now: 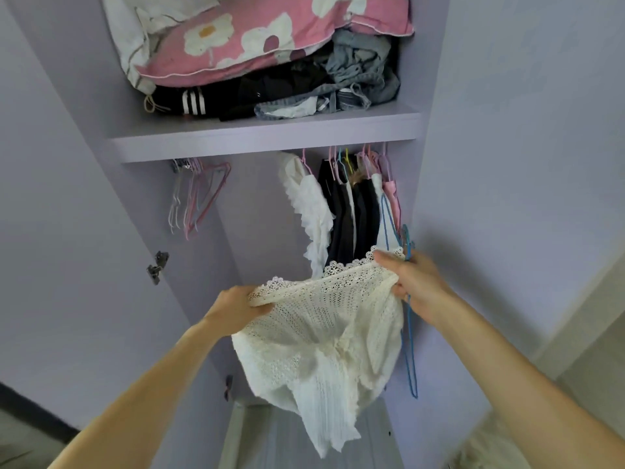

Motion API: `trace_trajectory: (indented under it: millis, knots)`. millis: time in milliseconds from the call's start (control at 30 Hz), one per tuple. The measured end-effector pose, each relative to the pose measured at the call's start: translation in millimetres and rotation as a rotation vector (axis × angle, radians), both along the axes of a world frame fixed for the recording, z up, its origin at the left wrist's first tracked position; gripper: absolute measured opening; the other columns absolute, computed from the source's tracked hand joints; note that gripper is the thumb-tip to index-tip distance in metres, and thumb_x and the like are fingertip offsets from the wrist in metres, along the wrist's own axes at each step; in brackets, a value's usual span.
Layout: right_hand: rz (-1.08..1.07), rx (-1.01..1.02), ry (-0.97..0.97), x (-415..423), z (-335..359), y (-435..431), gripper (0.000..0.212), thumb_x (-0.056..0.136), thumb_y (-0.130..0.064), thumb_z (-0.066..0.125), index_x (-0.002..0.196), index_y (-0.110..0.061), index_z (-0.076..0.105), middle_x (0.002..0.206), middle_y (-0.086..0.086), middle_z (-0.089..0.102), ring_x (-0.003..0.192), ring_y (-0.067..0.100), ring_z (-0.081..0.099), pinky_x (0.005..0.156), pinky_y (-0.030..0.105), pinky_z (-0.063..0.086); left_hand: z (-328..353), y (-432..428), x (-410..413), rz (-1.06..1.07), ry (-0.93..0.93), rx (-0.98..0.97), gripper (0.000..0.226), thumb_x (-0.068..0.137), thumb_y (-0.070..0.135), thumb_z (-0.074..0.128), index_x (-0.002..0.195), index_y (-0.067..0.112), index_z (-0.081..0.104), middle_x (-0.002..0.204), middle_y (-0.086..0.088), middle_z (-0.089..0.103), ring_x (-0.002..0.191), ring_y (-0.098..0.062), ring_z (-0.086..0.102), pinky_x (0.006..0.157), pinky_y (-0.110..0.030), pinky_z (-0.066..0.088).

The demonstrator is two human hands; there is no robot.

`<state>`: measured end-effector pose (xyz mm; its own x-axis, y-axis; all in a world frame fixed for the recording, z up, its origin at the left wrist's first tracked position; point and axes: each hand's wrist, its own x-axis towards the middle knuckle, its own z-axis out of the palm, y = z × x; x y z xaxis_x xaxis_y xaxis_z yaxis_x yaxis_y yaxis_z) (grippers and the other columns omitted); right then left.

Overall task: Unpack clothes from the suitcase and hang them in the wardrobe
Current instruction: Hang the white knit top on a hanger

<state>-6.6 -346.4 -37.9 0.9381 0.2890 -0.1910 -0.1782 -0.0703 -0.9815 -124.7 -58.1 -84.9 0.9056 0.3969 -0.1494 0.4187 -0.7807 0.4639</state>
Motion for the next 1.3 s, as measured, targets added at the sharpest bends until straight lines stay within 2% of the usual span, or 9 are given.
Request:
trace_trajectory:
  millis: [167, 267, 367, 467, 567, 700, 867, 1033, 1300]
  knots:
    - [0.070, -0.122, -0.097, 1.2, -0.7, -3.8, 0.031, 0.080, 0.000, 0.076, 0.088, -0.024, 0.059, 0.083, -0.004, 0.062, 0.076, 0.009, 0.058, 0.066, 0.025, 0.048, 10.5, 26.6, 2.5, 0.041, 0.023, 0.016, 0.024, 0.083, 0.045, 0.076, 0.088, 0.027, 0.062, 0.085, 0.011, 0.066, 0.080, -0.010, 0.061, 0.066, -0.021, 0.043]
    - [-0.085, -0.212, -0.091, 12.2, -13.1, -14.9, 0.026, 0.079, 0.009, 0.066, 0.078, -0.015, 0.057, 0.077, 0.007, 0.058, 0.061, 0.015, 0.051, 0.060, 0.028, 0.043, 16.9, 50.8, -5.5, 0.128, 0.153, 0.324, 0.013, 0.092, 0.027, 0.059, 0.102, 0.019, 0.063, 0.103, -0.007, 0.070, 0.092, -0.026, 0.068, 0.077, -0.031, 0.053]
    - [-0.204, -0.243, -0.064, 18.8, -19.4, -29.9, 0.017, 0.079, 0.006, 0.065, 0.081, -0.009, 0.057, 0.072, 0.009, 0.052, 0.060, 0.021, 0.045, 0.059, 0.030, 0.039, 28.2, 64.6, -22.9, 0.277, 0.223, 0.516, 0.026, 0.087, 0.013, 0.050, 0.112, 0.017, 0.056, 0.104, -0.010, 0.061, 0.094, -0.033, 0.062, 0.071, -0.034, 0.046]
    - [-0.074, -0.270, -0.103, 17.7, -15.8, -28.3, 0.014, 0.080, 0.004, 0.067, 0.082, -0.007, 0.060, 0.071, 0.008, 0.051, 0.065, 0.021, 0.046, 0.057, 0.028, 0.039, 24.2, 47.3, -10.5, 0.291, 0.097, 0.272, 0.017, 0.082, 0.024, 0.051, 0.097, 0.021, 0.058, 0.090, -0.004, 0.061, 0.084, -0.030, 0.060, 0.072, -0.034, 0.050]
    - [-0.016, -0.230, -0.084, 8.5, -8.2, -14.2, 0.017, 0.082, 0.001, 0.069, 0.090, -0.010, 0.060, 0.075, 0.006, 0.050, 0.069, 0.018, 0.047, 0.063, 0.029, 0.042, 4.2, 1.1, 10.5, 0.095, 0.034, 0.022, 0.011, 0.084, 0.034, 0.059, 0.095, 0.031, 0.061, 0.101, 0.000, 0.068, 0.095, -0.024, 0.064, 0.083, -0.031, 0.052]
    - [0.055, -0.078, -0.027, 2.1, 7.9, 1.5, 0.027, 0.080, -0.003, 0.072, 0.078, -0.017, 0.049, 0.069, 0.003, 0.040, 0.053, 0.014, 0.035, 0.046, 0.021, 0.035, -19.7, -67.5, 28.0, -0.089, 0.107, -0.342, 0.053, 0.087, 0.043, 0.071, 0.132, 0.026, 0.050, 0.128, 0.004, 0.056, 0.113, -0.016, 0.056, 0.085, -0.022, 0.046]
    - [-0.027, 0.139, -0.022, 1.3, 38.3, 7.4, 0.034, 0.078, 0.003, 0.070, 0.070, -0.017, 0.043, 0.060, -0.002, 0.036, 0.047, 0.011, 0.022, 0.040, 0.023, 0.019, -68.3, -113.7, 33.0, -0.136, 0.256, -0.520, 0.096, 0.065, 0.077, 0.073, 0.143, 0.033, 0.037, 0.140, 0.009, 0.046, 0.126, -0.016, 0.050, 0.100, -0.034, 0.045]
    - [-0.103, 0.360, 0.102, -2.1, 58.3, -8.8, 0.034, 0.083, 0.009, 0.062, 0.066, -0.014, 0.045, 0.045, -0.010, 0.042, 0.042, 0.007, 0.020, 0.033, 0.017, 0.018, -92.8, -108.9, 29.6, 0.072, 0.114, -0.564, 0.045, 0.092, 0.033, 0.064, 0.128, 0.015, 0.045, 0.104, -0.003, 0.064, 0.077, -0.012, 0.065, 0.061, -0.023, 0.052]
    - [-0.043, 0.418, 0.169, -8.1, 55.0, -24.0, 0.030, 0.083, 0.010, 0.059, 0.066, -0.013, 0.050, 0.059, -0.005, 0.044, 0.046, 0.006, 0.020, 0.031, 0.014, 0.018, -54.9, -94.8, 28.9, 0.145, 0.329, -1.221, 0.036, 0.077, 0.034, 0.062, 0.105, 0.013, 0.062, 0.097, -0.004, 0.065, 0.091, -0.024, 0.071, 0.081, -0.044, 0.056]
